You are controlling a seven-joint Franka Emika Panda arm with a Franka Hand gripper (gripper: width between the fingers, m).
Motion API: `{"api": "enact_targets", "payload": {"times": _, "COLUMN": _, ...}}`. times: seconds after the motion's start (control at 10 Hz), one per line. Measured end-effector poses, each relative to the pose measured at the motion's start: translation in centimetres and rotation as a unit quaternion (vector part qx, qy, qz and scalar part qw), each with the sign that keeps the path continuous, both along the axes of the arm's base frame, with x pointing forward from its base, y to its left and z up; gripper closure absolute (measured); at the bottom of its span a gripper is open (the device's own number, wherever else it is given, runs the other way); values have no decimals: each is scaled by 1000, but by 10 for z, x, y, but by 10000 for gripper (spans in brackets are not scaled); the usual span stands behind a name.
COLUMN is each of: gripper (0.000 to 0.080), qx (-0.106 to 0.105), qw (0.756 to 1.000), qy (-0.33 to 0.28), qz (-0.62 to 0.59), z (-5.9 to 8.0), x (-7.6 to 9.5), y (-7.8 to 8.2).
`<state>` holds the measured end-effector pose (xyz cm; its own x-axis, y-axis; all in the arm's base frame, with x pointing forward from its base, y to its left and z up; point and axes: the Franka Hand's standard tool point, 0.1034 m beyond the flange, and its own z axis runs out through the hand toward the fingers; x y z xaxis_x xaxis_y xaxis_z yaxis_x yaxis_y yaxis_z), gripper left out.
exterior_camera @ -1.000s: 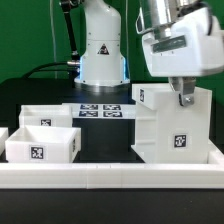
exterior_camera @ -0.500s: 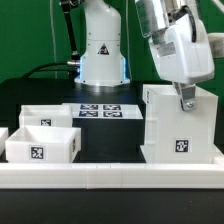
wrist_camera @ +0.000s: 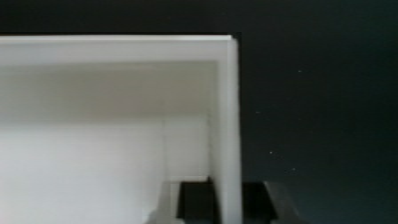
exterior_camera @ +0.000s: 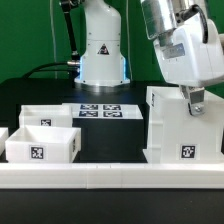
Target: Assemble drawer
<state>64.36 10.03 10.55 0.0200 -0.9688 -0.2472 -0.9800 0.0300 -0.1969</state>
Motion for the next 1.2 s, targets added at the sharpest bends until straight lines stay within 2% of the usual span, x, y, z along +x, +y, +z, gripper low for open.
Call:
{"api": "enact_targets", "payload": {"times": 0.2, "gripper": 757, "qx": 0, "qw": 1000, "qy": 0, "qz": 1, "z": 0, "x": 0, "y": 0}}
{"api": "enact_targets", "payload": {"times": 0.3, "gripper": 565, "qx": 0, "qw": 1000, "qy": 0, "qz": 2, "z": 0, "x": 0, "y": 0}}
{"api": "enact_targets", "payload": {"times": 0.5, "gripper": 291, "qx": -1, "qw": 1000, "qy": -1, "qz": 6, "z": 0, "x": 0, "y": 0}}
{"api": "enact_targets", "payload": {"times": 0.6, "gripper": 291, "qx": -6, "qw": 999, "qy": -3, "qz": 34, "z": 1, "x": -2, "y": -2}}
{"api": "enact_targets", "payload": {"times": 0.7, "gripper": 171, "qx": -10, "qw": 994, "qy": 5, "qz": 106, "z": 9, "x": -10, "y": -11}}
{"api": "enact_targets", "payload": {"times": 0.9, "gripper": 156, "qx": -17, "qw": 983, "qy": -13, "qz": 181, "z": 33, "x": -10, "y": -30}}
{"api": "enact_targets", "payload": {"times": 1.0, "gripper": 151, "qx": -19, "qw": 978, "qy": -18, "qz": 205, "z": 39, "x": -10, "y": -32}}
{"api": "enact_targets", "payload": {"times": 1.2, "gripper": 150, "qx": -19, "qw": 979, "qy": -17, "qz": 203, "z": 36, "x": -11, "y": -31}}
